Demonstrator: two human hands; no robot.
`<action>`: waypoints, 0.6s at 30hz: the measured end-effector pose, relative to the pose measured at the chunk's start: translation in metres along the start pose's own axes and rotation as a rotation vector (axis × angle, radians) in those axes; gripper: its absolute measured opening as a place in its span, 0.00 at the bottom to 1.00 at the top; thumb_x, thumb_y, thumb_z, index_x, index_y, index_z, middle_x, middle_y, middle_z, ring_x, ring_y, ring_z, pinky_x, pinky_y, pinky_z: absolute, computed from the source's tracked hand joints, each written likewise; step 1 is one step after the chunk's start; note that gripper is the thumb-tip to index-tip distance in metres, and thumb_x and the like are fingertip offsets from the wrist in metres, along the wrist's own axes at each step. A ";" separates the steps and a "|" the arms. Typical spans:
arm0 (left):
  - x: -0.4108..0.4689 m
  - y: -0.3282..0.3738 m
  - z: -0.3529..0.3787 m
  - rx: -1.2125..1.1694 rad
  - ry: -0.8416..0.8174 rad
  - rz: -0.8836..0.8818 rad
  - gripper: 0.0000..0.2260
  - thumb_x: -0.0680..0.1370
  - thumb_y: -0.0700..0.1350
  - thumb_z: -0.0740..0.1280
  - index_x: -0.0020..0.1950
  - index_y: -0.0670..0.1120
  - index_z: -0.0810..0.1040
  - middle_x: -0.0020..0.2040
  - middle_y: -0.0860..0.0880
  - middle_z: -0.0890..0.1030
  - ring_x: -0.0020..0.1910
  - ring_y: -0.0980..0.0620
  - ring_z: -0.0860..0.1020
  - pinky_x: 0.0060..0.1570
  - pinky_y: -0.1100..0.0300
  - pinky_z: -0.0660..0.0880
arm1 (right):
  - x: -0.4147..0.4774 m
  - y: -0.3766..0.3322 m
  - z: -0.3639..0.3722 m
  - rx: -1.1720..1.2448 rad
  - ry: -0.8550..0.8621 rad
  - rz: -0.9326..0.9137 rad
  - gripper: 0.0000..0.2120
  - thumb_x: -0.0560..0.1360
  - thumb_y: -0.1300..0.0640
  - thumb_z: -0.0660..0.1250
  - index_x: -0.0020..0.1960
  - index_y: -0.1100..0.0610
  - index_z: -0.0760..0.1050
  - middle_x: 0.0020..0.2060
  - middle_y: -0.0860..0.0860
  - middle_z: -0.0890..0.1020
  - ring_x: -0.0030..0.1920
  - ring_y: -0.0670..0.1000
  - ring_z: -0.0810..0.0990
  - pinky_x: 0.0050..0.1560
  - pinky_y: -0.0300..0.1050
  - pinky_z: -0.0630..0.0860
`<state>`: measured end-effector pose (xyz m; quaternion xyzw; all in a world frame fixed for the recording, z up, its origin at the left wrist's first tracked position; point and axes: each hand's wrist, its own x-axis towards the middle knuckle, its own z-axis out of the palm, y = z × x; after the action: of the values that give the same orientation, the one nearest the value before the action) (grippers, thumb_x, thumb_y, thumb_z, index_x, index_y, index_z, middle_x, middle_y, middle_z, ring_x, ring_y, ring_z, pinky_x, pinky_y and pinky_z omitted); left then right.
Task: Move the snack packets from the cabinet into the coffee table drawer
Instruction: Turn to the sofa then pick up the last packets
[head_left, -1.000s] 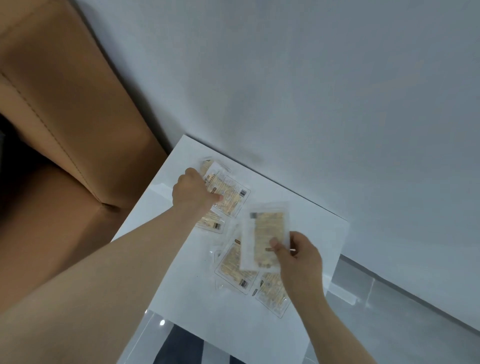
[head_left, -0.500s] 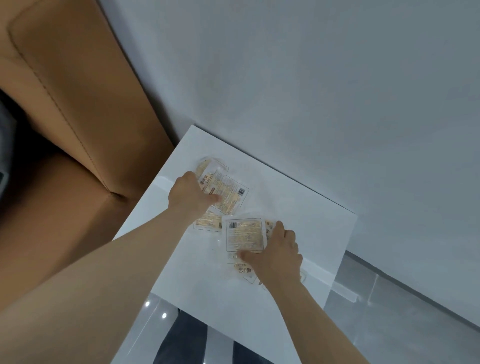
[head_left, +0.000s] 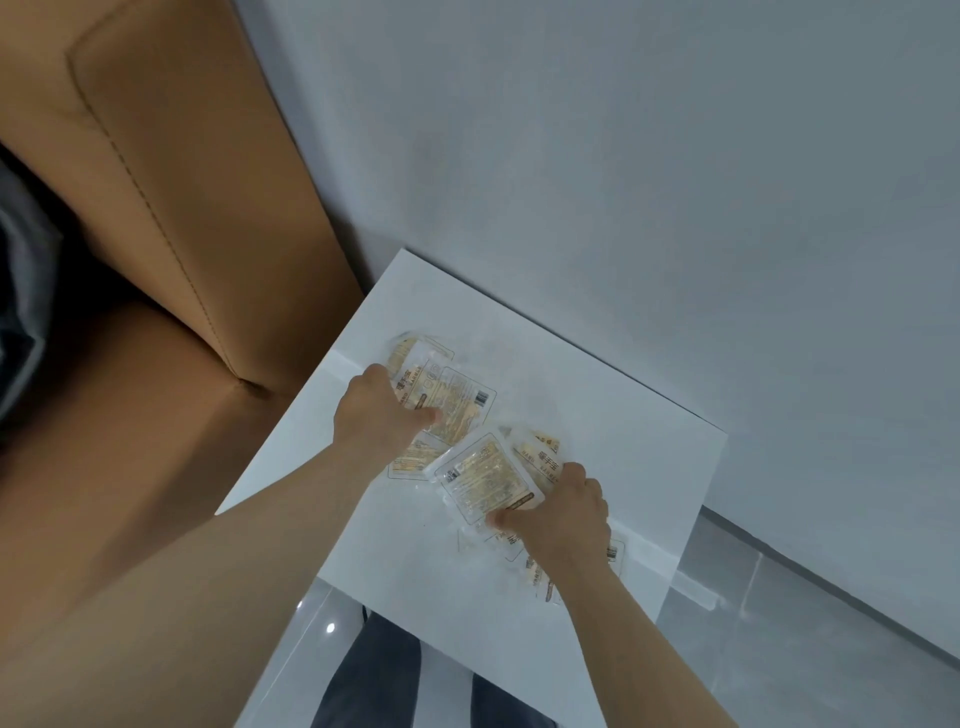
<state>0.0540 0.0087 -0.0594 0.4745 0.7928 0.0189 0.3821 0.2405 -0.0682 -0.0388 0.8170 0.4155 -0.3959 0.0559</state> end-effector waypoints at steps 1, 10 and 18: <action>0.000 0.000 0.000 0.001 -0.001 -0.002 0.29 0.68 0.57 0.75 0.60 0.44 0.69 0.54 0.46 0.77 0.50 0.47 0.77 0.42 0.57 0.75 | 0.001 -0.002 -0.001 -0.013 0.009 -0.014 0.39 0.58 0.42 0.79 0.59 0.56 0.64 0.53 0.51 0.71 0.57 0.56 0.71 0.61 0.56 0.70; -0.001 0.000 -0.002 0.009 -0.009 -0.013 0.31 0.67 0.57 0.76 0.61 0.43 0.69 0.54 0.45 0.76 0.49 0.47 0.76 0.42 0.57 0.73 | -0.004 -0.015 -0.009 0.396 -0.029 -0.152 0.22 0.65 0.59 0.77 0.49 0.55 0.66 0.41 0.46 0.77 0.37 0.45 0.77 0.30 0.33 0.73; -0.017 -0.001 -0.003 -0.023 -0.022 0.026 0.23 0.69 0.52 0.76 0.54 0.44 0.71 0.49 0.49 0.76 0.45 0.51 0.75 0.39 0.60 0.71 | -0.013 0.025 -0.065 0.734 -0.017 -0.113 0.19 0.64 0.63 0.78 0.53 0.54 0.78 0.43 0.48 0.86 0.42 0.48 0.85 0.41 0.41 0.81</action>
<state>0.0555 -0.0042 -0.0475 0.4807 0.7820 0.0277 0.3957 0.2927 -0.0654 0.0087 0.7551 0.2900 -0.5278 -0.2592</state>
